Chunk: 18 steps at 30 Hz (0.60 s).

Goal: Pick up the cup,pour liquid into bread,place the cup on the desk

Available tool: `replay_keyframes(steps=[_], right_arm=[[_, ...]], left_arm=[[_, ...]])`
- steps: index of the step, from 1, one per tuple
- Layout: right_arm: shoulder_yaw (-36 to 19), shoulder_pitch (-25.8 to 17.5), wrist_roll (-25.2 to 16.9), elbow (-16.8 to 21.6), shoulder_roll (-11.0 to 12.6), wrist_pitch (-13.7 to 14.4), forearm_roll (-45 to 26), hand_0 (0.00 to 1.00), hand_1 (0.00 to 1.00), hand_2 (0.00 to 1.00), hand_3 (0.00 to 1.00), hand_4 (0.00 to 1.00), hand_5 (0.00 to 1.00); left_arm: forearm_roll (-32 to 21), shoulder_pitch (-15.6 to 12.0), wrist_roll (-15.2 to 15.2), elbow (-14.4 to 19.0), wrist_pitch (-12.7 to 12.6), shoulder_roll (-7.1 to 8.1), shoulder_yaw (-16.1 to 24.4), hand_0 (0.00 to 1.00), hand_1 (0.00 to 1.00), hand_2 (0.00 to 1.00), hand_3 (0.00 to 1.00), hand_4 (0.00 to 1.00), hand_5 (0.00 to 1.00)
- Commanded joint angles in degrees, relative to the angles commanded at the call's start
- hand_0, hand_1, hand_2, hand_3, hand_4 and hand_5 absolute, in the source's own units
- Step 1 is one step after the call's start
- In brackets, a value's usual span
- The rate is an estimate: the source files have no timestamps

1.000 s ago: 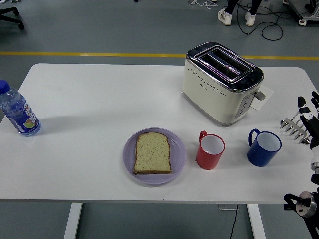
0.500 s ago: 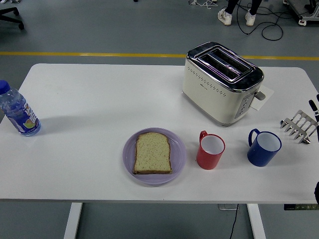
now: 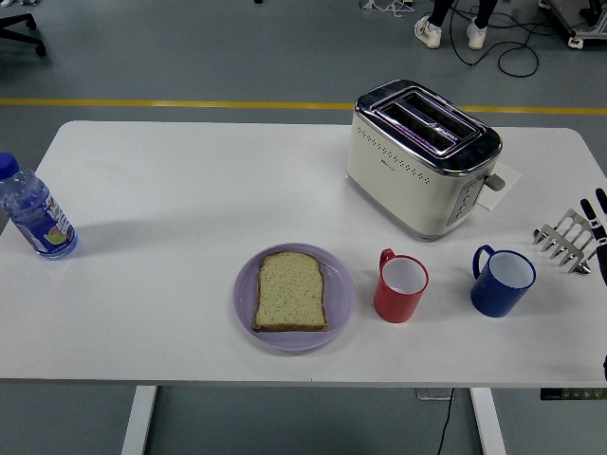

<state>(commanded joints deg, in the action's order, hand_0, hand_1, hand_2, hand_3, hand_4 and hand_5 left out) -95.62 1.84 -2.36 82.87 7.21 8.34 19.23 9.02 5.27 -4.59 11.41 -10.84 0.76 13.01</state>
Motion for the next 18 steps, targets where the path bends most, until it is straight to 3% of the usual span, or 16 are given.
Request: replay_keyframes(steps=[8, 18], right_arm=[[0.04, 0.17, 0.38, -0.65, -0.28, -0.66, -0.32, 0.657, 0.583, 0.642, 0.61, 0.637, 0.152], [1.83, 0.41, -2.02, -1.93, -1.33, -0.25, -4.79, 0.647, 0.573, 0.639, 0.608, 0.645, 0.16]], left_arm=[[0.07, 0.11, -0.01, 0.01, 0.01, 0.01, -0.05, 0.633, 0.64, 0.651, 0.503, 0.239, 0.862], [0.0, 0.16, 0.01, 0.0, 0.01, 0.06, 0.05, 0.634, 0.64, 0.651, 0.503, 0.24, 0.862]])
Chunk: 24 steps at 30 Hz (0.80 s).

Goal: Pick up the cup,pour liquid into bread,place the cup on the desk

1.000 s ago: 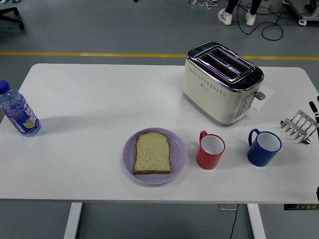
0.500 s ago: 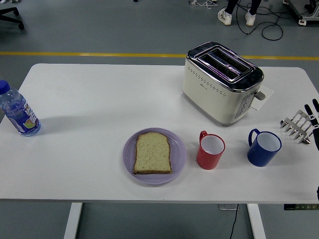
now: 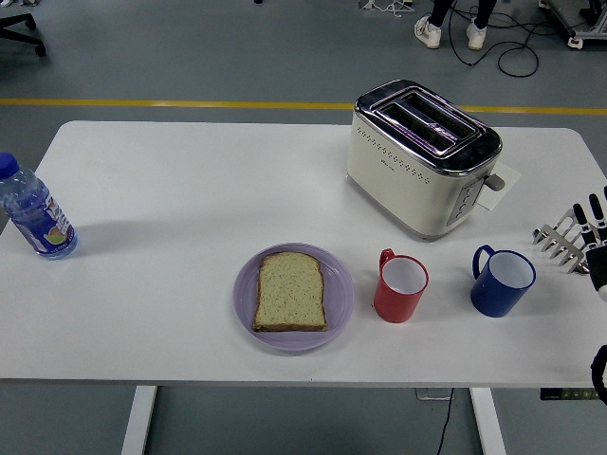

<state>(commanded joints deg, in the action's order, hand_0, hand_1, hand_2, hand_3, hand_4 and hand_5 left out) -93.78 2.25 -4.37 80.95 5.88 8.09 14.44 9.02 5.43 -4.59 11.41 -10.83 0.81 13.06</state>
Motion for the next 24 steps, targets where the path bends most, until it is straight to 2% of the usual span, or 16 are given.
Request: replay_keyframes(steps=[24], right_arm=[[0.85, -0.55, -1.26, -0.26, 0.28, -0.12, -2.22, 0.63, 0.561, 0.633, 0.606, 0.646, 0.157]], left_arm=[[0.23, -0.41, -0.03, -0.06, 0.04, -0.05, -0.15, 0.633, 0.639, 0.65, 0.503, 0.24, 0.862]])
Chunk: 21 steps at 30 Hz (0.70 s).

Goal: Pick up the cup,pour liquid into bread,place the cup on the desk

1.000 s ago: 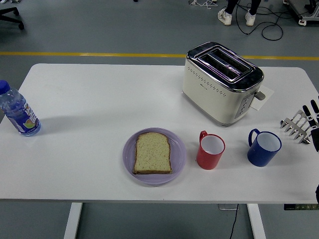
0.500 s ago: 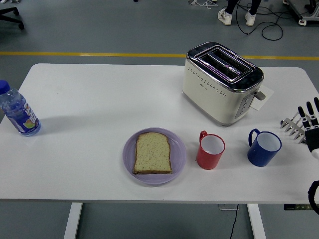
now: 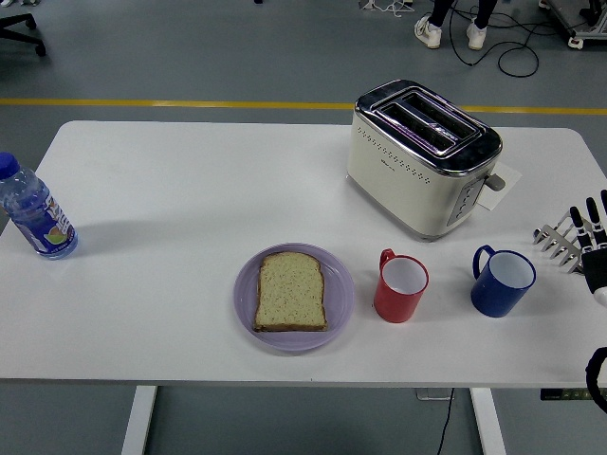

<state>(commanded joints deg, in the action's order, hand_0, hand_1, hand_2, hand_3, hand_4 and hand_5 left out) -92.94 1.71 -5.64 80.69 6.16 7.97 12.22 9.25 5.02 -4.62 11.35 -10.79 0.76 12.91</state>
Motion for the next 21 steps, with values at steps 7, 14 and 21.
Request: replay_keyframes(steps=[7, 14, 21], right_arm=[[0.22, -0.22, 0.06, -0.08, 0.17, 0.15, -0.15, 0.63, 0.56, 0.633, 0.606, 0.648, 0.157], [0.46, -0.5, -0.12, -0.2, 0.32, 0.19, -0.52, 0.625, 0.558, 0.631, 0.605, 0.649, 0.156], [0.6, -0.54, -0.32, -0.21, 0.31, 0.08, -0.84, 0.622, 0.554, 0.63, 0.605, 0.647, 0.156]], left_arm=[[-0.21, -0.21, -0.01, -0.02, 0.03, -0.02, -0.83, 0.633, 0.64, 0.651, 0.503, 0.24, 0.862], [-0.43, -0.39, -0.01, -0.02, 0.03, -0.11, -1.65, 0.634, 0.641, 0.651, 0.503, 0.24, 0.863], [-0.46, -0.48, -0.02, -0.02, 0.03, -0.14, -1.99, 0.633, 0.64, 0.651, 0.503, 0.24, 0.862]])
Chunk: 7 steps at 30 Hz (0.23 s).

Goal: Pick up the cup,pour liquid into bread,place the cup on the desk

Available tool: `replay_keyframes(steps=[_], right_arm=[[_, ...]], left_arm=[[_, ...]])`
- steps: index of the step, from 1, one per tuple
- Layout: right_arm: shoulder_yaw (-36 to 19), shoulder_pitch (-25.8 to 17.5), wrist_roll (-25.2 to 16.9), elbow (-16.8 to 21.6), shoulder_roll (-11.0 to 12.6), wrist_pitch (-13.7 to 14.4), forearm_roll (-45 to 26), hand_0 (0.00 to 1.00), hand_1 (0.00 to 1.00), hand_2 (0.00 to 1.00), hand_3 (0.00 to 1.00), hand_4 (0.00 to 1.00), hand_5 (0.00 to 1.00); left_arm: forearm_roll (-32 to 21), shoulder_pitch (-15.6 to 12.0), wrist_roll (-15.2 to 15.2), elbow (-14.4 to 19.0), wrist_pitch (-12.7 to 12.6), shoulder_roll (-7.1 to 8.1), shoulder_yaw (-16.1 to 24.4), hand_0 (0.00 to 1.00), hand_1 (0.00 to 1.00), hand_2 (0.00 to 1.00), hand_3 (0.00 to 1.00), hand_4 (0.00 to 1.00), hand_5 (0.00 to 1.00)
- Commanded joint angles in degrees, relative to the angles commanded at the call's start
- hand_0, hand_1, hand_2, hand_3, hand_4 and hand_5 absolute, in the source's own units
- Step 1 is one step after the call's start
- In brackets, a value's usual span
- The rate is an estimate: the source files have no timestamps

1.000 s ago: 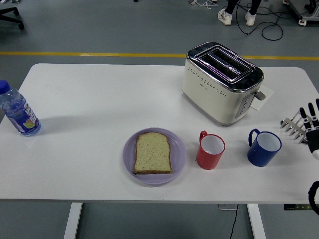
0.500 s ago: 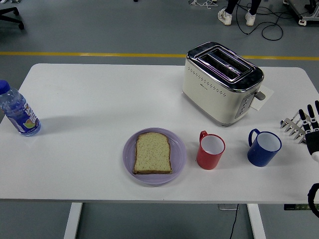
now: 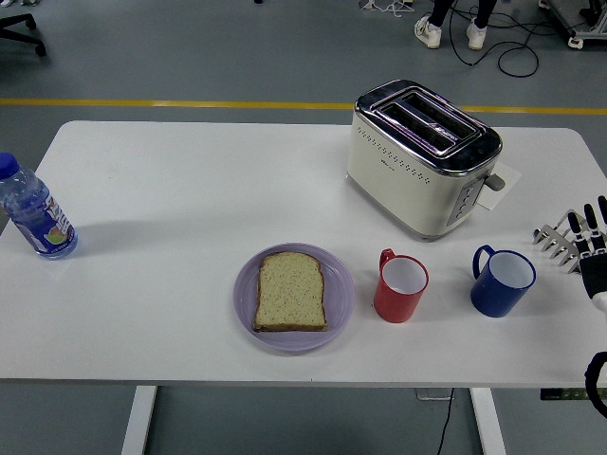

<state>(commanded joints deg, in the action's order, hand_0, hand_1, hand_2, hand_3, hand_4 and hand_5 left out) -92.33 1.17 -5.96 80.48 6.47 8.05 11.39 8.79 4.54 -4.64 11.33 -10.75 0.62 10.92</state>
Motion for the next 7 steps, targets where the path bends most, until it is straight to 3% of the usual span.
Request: replay_keyframes(steps=[7], right_arm=[[-0.01, 0.1, -0.16, 0.1, -0.04, -0.3, -0.24, 0.62, 0.554, 0.629, 0.605, 0.646, 0.155]], left_arm=[[0.27, 0.21, -0.01, 0.02, 0.01, 0.05, 0.93, 0.633, 0.64, 0.651, 0.503, 0.24, 0.862]])
